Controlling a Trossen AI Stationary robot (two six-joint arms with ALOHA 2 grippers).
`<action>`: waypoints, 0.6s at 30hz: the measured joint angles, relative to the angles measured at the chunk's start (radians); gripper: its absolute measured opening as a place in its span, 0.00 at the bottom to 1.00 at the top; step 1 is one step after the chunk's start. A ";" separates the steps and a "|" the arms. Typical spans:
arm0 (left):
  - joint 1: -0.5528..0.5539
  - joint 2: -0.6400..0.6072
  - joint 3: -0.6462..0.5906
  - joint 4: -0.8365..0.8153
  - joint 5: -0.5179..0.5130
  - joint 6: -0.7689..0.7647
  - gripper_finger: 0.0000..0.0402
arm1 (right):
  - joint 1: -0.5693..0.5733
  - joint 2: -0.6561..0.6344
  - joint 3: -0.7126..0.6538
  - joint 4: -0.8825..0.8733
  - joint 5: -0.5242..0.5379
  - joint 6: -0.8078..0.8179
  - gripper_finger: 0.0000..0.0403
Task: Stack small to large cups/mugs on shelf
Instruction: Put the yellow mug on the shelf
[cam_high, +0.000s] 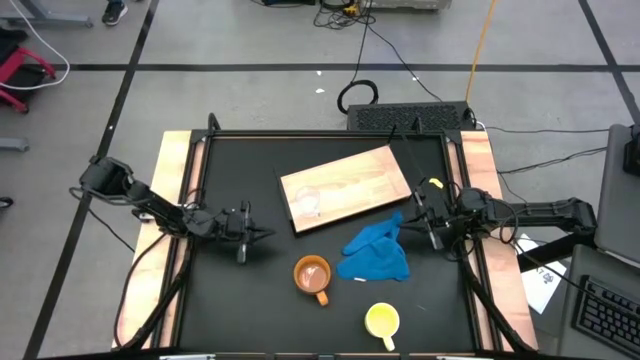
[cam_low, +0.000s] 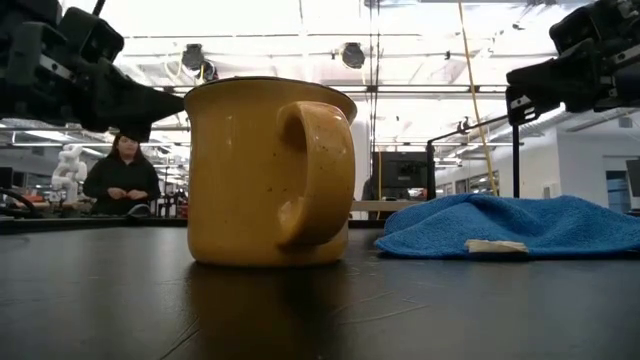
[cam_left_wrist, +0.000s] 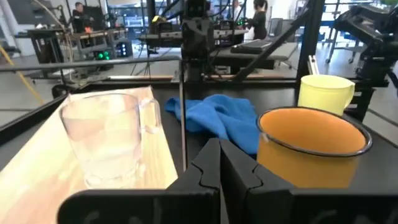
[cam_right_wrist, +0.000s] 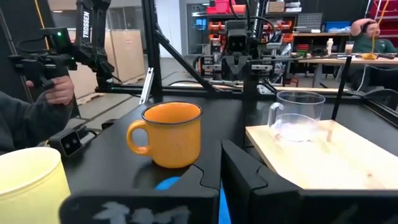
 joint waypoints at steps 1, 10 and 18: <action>0.003 0.000 0.000 0.001 0.000 -0.004 0.00 | 0.000 0.003 0.000 0.000 0.000 -0.003 0.00; 0.008 0.001 0.000 0.007 0.009 -0.008 0.00 | 0.038 0.044 0.010 0.012 -0.052 -0.054 0.00; 0.008 0.001 0.000 0.009 0.010 -0.012 0.00 | 0.213 0.166 0.107 0.008 0.000 -0.086 0.00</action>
